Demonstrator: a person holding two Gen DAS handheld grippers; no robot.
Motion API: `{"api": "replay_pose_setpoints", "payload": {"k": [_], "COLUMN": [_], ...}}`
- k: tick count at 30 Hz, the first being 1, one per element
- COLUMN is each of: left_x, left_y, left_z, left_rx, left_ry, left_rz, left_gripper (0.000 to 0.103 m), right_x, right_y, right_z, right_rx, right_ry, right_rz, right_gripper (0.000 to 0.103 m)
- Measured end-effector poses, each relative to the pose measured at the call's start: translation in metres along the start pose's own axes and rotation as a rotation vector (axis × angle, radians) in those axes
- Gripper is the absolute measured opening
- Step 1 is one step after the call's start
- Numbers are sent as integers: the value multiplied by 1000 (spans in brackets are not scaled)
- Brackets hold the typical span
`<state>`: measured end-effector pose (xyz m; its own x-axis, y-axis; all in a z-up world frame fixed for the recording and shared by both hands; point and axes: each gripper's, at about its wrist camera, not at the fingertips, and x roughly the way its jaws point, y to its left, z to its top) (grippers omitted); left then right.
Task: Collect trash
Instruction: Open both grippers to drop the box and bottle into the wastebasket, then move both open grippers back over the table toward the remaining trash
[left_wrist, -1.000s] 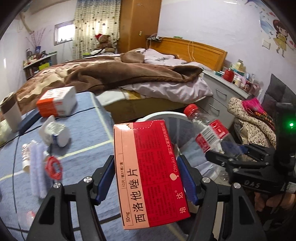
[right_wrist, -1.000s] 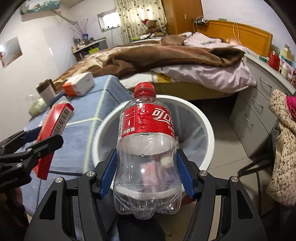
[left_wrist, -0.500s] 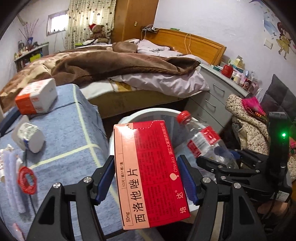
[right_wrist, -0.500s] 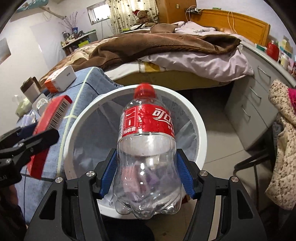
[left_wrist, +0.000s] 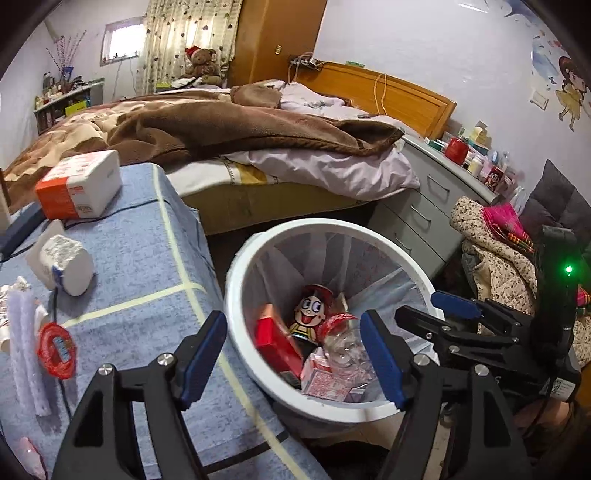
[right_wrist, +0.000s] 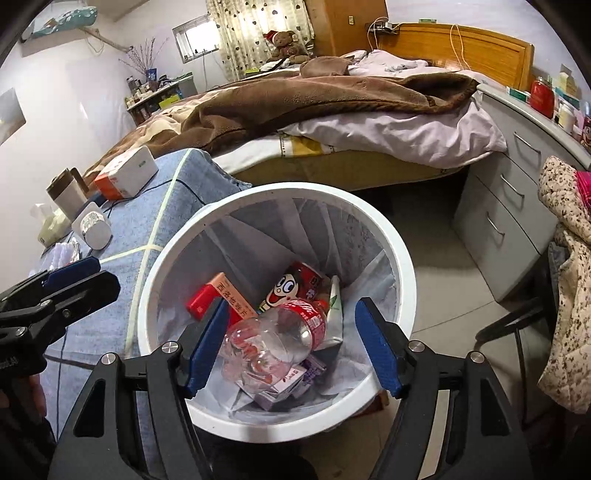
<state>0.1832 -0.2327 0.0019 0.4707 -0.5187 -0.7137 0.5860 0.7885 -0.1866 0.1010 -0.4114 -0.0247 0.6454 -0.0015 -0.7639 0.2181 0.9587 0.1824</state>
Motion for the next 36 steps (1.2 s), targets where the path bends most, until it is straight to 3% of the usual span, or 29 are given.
{"api": "replay_pose_setpoints", "payload": {"k": [11, 22, 36], "left_x": [-37, -87, -137], "left_y": [40, 120, 224], "left_z": [-9, -25, -54], "left_rx": [-85, -190, -348], "left_ry": [-53, -138, -184], "left_rz": [41, 195, 407], "left_gripper": [76, 76, 76], "right_x": [-8, -9, 29], "right_y": [26, 94, 179], "right_z": [0, 5, 14], "right_rx": [-11, -103, -308], "right_ry": [-40, -101, -44], "right_rz": [27, 139, 226], "right_gripper": [72, 72, 72]}}
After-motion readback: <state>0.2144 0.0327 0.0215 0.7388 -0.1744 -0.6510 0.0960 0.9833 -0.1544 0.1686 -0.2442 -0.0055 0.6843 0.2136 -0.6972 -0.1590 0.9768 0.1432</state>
